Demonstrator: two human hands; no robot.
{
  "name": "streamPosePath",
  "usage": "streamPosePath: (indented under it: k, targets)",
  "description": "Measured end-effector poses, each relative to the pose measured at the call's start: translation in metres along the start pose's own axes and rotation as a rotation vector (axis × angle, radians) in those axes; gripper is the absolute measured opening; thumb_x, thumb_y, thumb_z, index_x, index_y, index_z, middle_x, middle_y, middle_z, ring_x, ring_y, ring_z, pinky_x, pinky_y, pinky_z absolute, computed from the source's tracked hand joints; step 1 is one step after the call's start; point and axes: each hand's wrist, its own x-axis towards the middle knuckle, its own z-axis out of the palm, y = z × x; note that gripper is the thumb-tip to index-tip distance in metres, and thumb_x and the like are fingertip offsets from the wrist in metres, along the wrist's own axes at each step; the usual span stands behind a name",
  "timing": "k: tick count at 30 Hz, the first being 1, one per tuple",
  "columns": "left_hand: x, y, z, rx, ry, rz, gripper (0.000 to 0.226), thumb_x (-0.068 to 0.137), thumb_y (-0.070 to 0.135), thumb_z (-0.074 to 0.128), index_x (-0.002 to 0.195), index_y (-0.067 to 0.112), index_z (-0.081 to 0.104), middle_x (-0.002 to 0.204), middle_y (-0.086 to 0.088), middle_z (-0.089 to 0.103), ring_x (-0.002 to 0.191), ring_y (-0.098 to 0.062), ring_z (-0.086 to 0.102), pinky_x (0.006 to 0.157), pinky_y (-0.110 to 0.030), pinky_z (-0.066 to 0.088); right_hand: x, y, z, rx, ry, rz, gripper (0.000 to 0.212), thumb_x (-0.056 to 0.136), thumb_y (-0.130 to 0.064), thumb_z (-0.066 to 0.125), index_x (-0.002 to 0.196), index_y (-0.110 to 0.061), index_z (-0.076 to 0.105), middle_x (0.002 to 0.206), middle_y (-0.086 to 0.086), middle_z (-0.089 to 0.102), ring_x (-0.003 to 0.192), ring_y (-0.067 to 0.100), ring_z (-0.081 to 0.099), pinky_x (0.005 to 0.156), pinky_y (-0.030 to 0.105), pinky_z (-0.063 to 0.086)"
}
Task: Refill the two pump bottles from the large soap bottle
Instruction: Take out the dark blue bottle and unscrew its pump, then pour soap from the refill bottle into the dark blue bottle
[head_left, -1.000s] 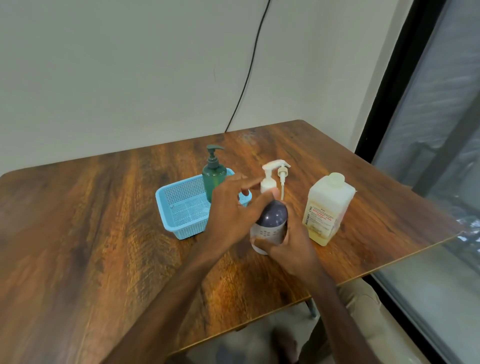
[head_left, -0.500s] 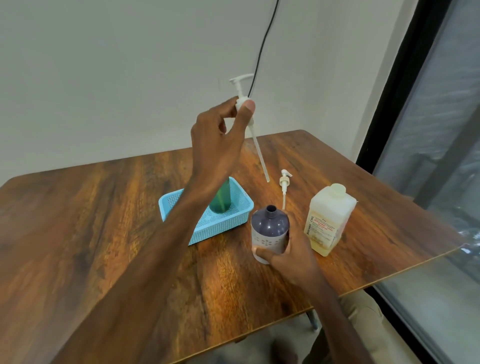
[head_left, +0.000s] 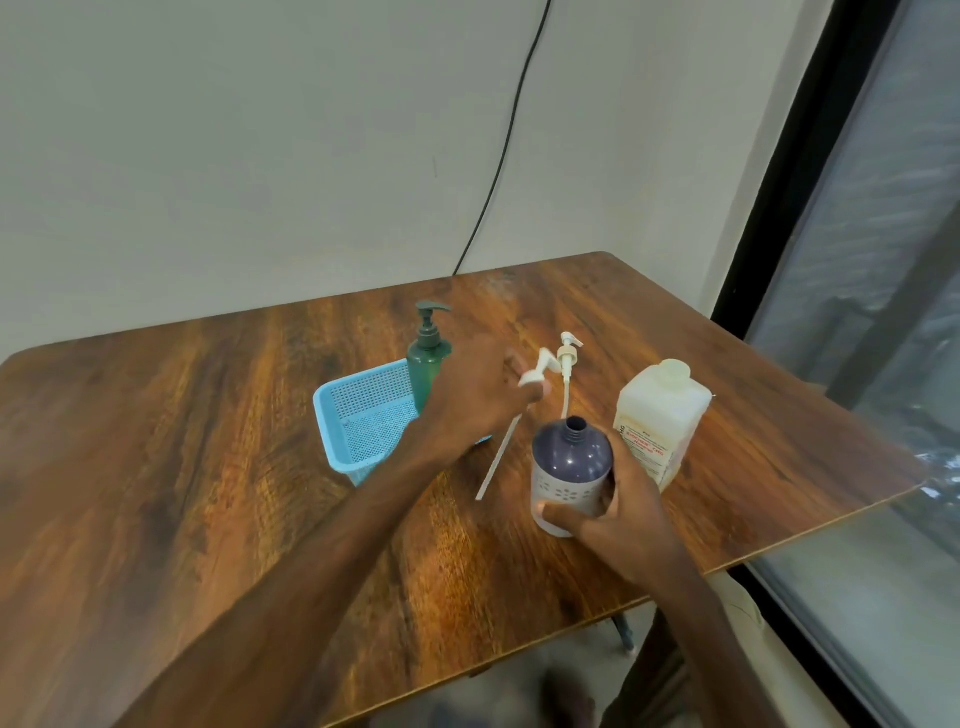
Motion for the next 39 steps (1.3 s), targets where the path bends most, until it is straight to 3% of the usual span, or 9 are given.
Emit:
streamPosePath:
  k: [6, 10, 12, 16, 21, 25, 30, 34, 39]
  targets:
    - [-0.008, -0.018, 0.033, 0.229, -0.056, -0.013, 0.025, 0.086, 0.043, 0.078, 0.090, 0.019, 0.072, 0.088, 0.001, 0.074, 0.085, -0.020, 0.071, 0.078, -0.041, 0.060, -0.001, -0.002, -0.002, -0.014, -0.001, -0.028, 0.075, 0.070, -0.020, 0.090, 0.118, -0.050, 0.039, 0.115, -0.037, 0.050, 0.103, -0.024, 0.049, 0.083, 0.005, 0.039]
    - [-0.014, -0.023, 0.049, 0.505, 0.024, 0.085, 0.031, 0.101, 0.039, 0.056, 0.099, 0.010, 0.065, 0.103, -0.016, 0.069, 0.102, -0.036, 0.063, 0.078, -0.041, 0.042, -0.001, -0.004, -0.002, -0.015, -0.011, -0.010, 0.083, 0.071, -0.022, 0.090, 0.128, -0.045, 0.034, 0.114, -0.038, 0.048, 0.101, -0.018, 0.049, 0.085, 0.005, 0.037]
    - [-0.017, -0.024, 0.054, 0.628, 0.039, 0.142, 0.024, 0.102, 0.032, 0.051, 0.097, 0.012, 0.063, 0.105, -0.014, 0.069, 0.109, -0.035, 0.059, 0.078, -0.038, 0.032, -0.001, -0.003, -0.002, -0.023, -0.009, -0.007, 0.084, 0.070, -0.024, 0.090, 0.129, -0.045, 0.033, 0.115, -0.040, 0.046, 0.102, -0.018, 0.048, 0.088, 0.008, 0.036]
    - [-0.018, -0.029, 0.060, 0.810, 0.008, 0.256, 0.017, 0.101, 0.036, 0.056, 0.101, 0.021, 0.064, 0.102, -0.002, 0.073, 0.119, -0.031, 0.056, 0.089, -0.044, 0.039, 0.000, -0.003, -0.002, -0.042, -0.002, -0.008, 0.084, 0.071, -0.025, 0.089, 0.129, -0.045, 0.031, 0.112, -0.042, 0.042, 0.097, -0.022, 0.046, 0.076, -0.001, 0.037]
    - [-0.023, -0.033, 0.061, 0.872, 0.026, 0.353, 0.012, 0.097, 0.034, 0.061, 0.095, 0.023, 0.066, 0.089, 0.000, 0.074, 0.115, -0.033, 0.057, 0.083, -0.045, 0.038, 0.000, -0.003, -0.001, -0.048, 0.004, 0.000, 0.084, 0.071, -0.026, 0.089, 0.129, -0.044, 0.031, 0.112, -0.041, 0.042, 0.096, -0.021, 0.045, 0.076, -0.002, 0.032]
    - [-0.027, -0.042, 0.059, 0.799, 0.093, 0.462, 0.011, 0.088, 0.032, 0.071, 0.089, 0.022, 0.066, 0.081, 0.003, 0.072, 0.094, -0.028, 0.059, 0.075, -0.043, 0.039, 0.000, -0.003, 0.000, -0.049, 0.003, 0.009, 0.085, 0.070, -0.026, 0.090, 0.131, -0.043, 0.032, 0.117, -0.033, 0.046, 0.104, -0.009, 0.047, 0.090, 0.009, 0.035]
    - [-0.033, -0.057, 0.050, 0.688, 0.222, 0.518, 0.030, 0.089, 0.030, 0.068, 0.113, 0.014, 0.071, 0.095, -0.002, 0.079, 0.092, -0.026, 0.062, 0.074, -0.041, 0.039, 0.000, -0.003, -0.001, -0.060, 0.001, -0.001, 0.084, 0.071, -0.025, 0.090, 0.130, -0.041, 0.032, 0.116, -0.033, 0.045, 0.112, -0.002, 0.044, 0.094, 0.017, 0.036]
    - [-0.052, -0.057, 0.038, 0.249, 0.276, 0.398, 0.027, 0.097, 0.028, 0.065, 0.120, 0.017, 0.075, 0.098, -0.001, 0.077, 0.092, -0.019, 0.065, 0.076, -0.040, 0.052, 0.002, -0.001, 0.000, -0.073, 0.014, -0.018, 0.083, 0.071, -0.027, 0.089, 0.130, -0.042, 0.033, 0.113, -0.039, 0.043, 0.107, -0.006, 0.045, 0.083, 0.002, 0.031]
    - [-0.068, -0.042, 0.029, -0.370, 0.046, 0.209, 0.035, 0.102, 0.037, 0.064, 0.134, 0.022, 0.066, 0.123, 0.014, 0.072, 0.116, -0.002, 0.066, 0.095, -0.029, 0.058, 0.011, -0.007, 0.008, -0.070, -0.018, -0.035, 0.079, 0.072, -0.035, 0.088, 0.131, -0.041, 0.036, 0.115, -0.037, 0.048, 0.100, -0.016, 0.051, 0.073, -0.002, 0.040]
